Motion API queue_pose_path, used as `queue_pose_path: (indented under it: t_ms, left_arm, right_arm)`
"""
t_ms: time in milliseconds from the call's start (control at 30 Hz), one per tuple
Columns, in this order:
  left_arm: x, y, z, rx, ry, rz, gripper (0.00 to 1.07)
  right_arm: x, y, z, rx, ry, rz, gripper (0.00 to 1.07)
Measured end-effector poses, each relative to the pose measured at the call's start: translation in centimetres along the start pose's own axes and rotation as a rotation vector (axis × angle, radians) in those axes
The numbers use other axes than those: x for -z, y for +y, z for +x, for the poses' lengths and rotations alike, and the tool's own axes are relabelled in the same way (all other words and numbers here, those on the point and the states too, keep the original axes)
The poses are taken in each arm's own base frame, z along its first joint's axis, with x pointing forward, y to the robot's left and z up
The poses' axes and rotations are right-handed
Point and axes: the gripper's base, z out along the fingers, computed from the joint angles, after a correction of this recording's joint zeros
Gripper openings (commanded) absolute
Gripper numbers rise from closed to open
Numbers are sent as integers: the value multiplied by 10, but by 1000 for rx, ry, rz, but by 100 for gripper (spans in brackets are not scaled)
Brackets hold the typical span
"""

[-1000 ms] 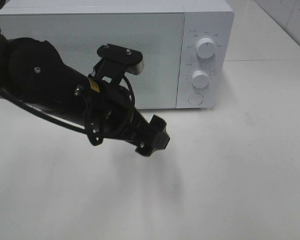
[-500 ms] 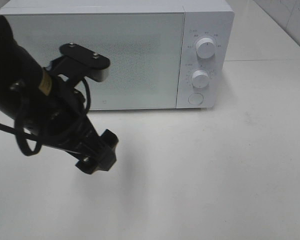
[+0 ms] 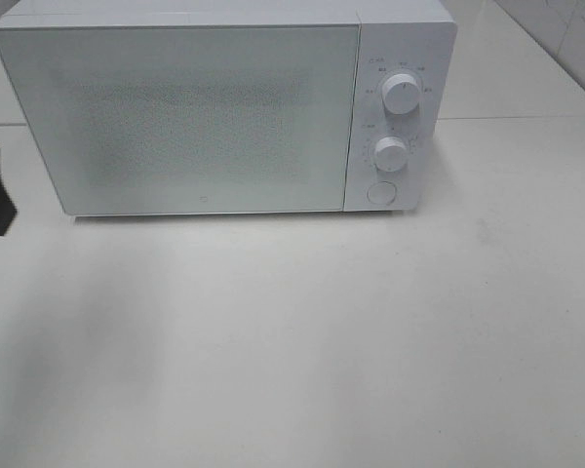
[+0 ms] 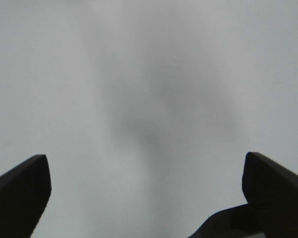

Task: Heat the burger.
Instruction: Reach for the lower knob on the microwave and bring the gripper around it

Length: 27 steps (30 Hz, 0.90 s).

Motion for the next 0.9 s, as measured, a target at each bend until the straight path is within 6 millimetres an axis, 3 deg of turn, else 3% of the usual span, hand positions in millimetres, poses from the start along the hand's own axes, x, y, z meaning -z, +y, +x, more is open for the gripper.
queue_pose_path:
  t_ms: [33,100,167,233,300,433,467,600,633,700,767,900]
  left_arm:
    - [0,0,0,0,0,0,98]
    - [17,24,8,89,-23,-3,98]
    - [26,34,16,144,-51,-13,98]
    - [30,37,21,167,-62,-20,98]
    - [40,43,39,227,-96,-37,98]
    - [46,43,59,255,-123,-48,98]
    - [45,41,75,258,-128,-57,98]
    - [40,38,97,254,-127,-67,98]
    - [38,35,114,251,-138,-71,98]
    - [37,34,120,251,-141,-71,98]
    - [35,30,144,250,-175,-75,98]
    - [40,27,156,251,-212,-75,98]
  right_arm:
    - [0,0,0,0,0,0,75]
    - [0,0,0,0,0,0,75]
    - [0,0,0,0,0,0,75]
    - [0,0,0,0,0,0,75]
    - [0,0,0,0,0,0,75]
    - [0,0,0,0,0,0,75]
    - [0,0,0,0,0,0,75]
    - [0,0,0,0,0,0,75]
    - [0,0,0,0,0,0,75]
    - [0,0,0,0,0,0,75]
    - [0,0,0,0,0,0,75]
    - [0,0,0,0,0,0,75]
